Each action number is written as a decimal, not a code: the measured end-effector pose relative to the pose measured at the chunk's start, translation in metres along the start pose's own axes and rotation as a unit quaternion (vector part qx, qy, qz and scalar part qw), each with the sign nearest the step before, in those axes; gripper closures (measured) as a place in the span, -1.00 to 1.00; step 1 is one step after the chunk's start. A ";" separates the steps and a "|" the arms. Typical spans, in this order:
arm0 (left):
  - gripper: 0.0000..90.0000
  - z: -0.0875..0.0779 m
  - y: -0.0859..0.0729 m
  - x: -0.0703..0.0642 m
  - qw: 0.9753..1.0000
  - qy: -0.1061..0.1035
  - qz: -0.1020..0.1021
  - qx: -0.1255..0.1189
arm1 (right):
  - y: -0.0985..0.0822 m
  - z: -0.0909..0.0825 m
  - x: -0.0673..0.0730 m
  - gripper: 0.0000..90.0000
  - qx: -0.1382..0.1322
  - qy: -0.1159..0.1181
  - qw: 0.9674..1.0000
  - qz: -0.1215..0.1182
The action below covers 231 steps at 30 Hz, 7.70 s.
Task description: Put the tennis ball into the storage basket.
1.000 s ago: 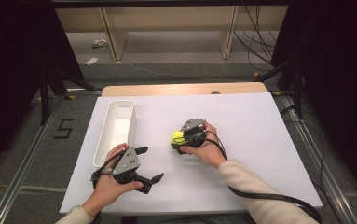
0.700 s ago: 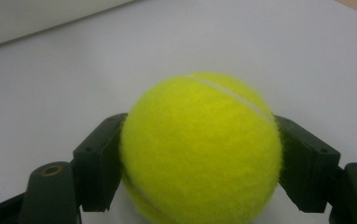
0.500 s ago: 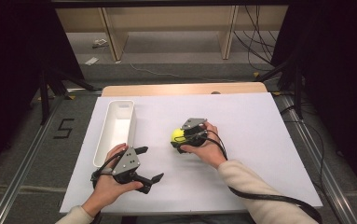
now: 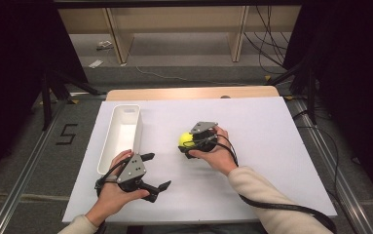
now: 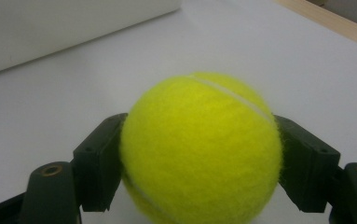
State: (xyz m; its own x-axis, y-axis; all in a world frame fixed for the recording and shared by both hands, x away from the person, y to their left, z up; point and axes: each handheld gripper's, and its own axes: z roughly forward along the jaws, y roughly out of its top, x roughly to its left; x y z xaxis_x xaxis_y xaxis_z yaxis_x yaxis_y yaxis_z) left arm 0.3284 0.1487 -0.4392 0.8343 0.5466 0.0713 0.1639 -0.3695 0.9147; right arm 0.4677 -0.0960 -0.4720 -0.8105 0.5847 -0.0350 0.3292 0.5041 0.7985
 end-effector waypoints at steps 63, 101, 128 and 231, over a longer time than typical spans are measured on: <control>-1.00 0.001 -0.001 0.000 1.000 0.001 0.000 0.002 | 0.018 -0.017 0.002 -0.43 -0.038 0.002 0.999 0.006; -1.00 0.001 0.000 -0.001 1.000 -0.002 0.001 0.003 | 0.026 -0.022 0.005 -0.43 -0.055 0.008 0.998 0.011; -1.00 0.002 -0.001 -0.001 1.000 -0.002 0.000 0.005 | 0.037 -0.022 0.012 -0.43 -0.072 0.021 0.997 0.015; -1.00 0.003 0.000 -0.003 1.000 -0.005 0.006 0.005 | 0.068 -0.005 0.036 -0.42 -0.096 0.056 0.994 0.007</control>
State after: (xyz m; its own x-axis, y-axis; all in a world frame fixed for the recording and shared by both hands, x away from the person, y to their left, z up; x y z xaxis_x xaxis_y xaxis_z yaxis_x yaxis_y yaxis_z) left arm 0.3276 0.1450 -0.4406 0.8411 0.5352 0.0781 0.1593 -0.3831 0.9099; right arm 0.4584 -0.0442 -0.4157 -0.8589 0.5109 0.0348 0.2508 0.3604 0.8985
